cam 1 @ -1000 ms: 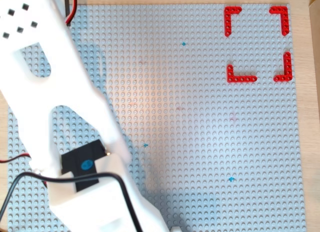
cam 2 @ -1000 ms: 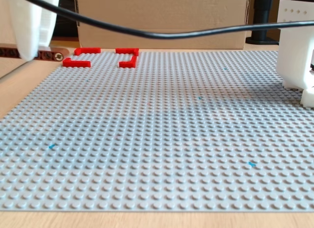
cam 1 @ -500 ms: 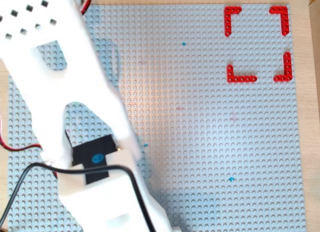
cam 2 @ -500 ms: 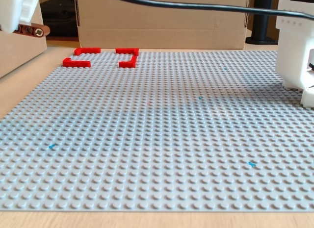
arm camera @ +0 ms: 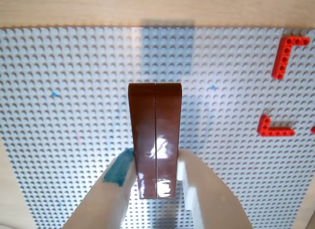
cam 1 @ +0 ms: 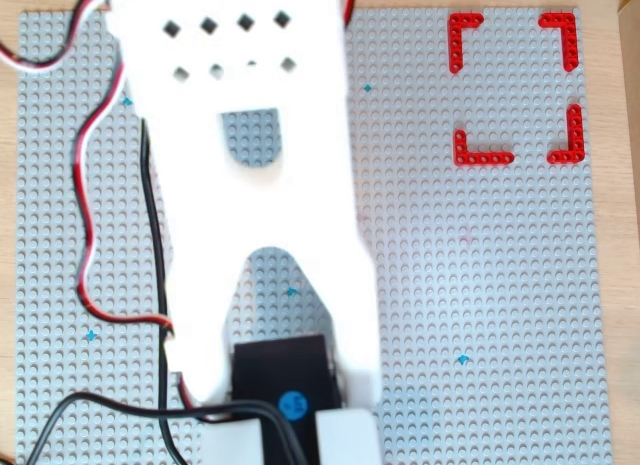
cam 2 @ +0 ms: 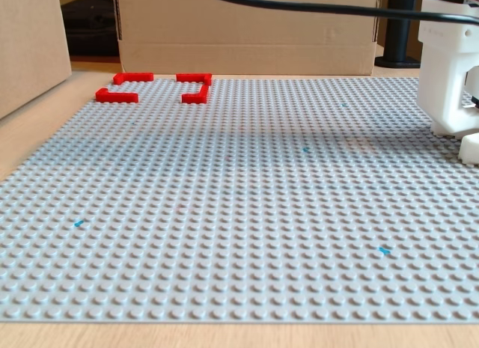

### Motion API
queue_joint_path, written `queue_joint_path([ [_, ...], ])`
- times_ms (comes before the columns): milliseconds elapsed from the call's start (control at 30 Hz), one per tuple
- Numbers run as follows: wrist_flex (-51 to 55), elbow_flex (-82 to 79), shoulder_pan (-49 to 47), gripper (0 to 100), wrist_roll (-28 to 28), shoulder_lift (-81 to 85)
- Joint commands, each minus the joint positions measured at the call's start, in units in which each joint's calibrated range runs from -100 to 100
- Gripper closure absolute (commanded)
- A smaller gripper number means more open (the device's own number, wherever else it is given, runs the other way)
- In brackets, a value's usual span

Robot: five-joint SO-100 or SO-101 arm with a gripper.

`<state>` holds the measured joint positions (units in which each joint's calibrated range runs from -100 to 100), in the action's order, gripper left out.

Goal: Grab and store lego

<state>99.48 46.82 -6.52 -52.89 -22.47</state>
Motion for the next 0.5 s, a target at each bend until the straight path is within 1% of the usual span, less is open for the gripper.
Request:
queue_joint_path([
  [0,0.43,-3.99,5.33,98,3.37,4.86],
  [200,0.34,-8.89,12.75,98,7.55,5.03],
  [333,0.17,-8.71,17.2,98,10.38,4.61],
  [467,-4.54,-9.44,19.65,98,13.41,4.1],
])
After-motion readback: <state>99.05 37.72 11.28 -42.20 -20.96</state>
